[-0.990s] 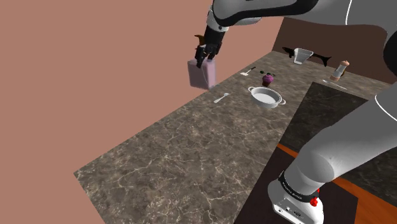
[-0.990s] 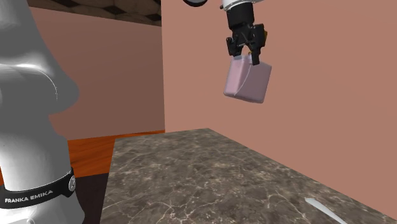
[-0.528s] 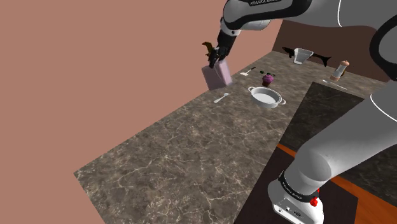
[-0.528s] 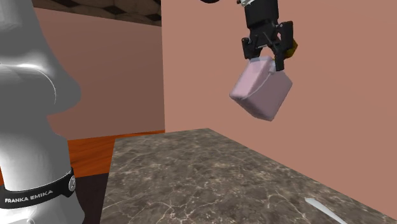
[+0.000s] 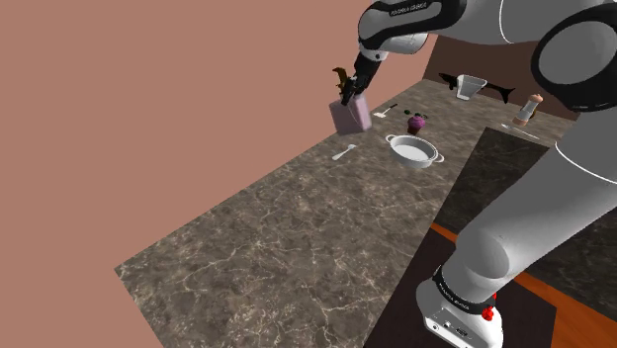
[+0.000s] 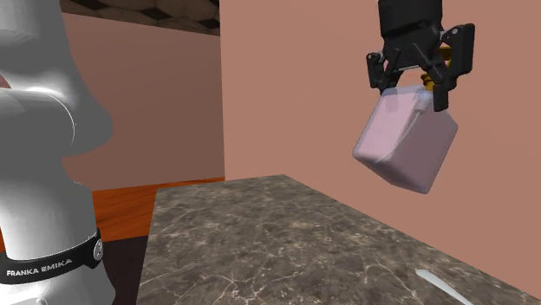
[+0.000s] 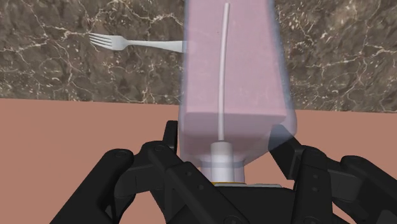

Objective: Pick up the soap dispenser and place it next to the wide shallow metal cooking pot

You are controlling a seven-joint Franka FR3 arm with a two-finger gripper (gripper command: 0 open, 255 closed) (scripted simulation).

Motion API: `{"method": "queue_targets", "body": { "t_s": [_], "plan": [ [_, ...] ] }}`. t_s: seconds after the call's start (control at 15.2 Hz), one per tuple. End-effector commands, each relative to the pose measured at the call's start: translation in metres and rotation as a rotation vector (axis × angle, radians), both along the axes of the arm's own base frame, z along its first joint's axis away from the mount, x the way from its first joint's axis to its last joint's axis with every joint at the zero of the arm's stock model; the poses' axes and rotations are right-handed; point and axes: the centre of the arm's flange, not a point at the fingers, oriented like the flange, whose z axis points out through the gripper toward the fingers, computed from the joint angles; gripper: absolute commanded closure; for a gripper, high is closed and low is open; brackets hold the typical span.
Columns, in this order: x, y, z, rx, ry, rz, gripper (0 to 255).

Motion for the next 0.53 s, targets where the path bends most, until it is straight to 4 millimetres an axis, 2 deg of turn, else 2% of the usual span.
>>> {"method": "queue_targets", "body": {
  "t_s": [0.0, 0.46],
  "plan": [
    [0.000, -0.025, -0.007, -0.001, 0.000, 0.002, 255],
    [0.004, -0.113, -0.032, -0.001, 0.000, 0.002, 255]
  ]
}}
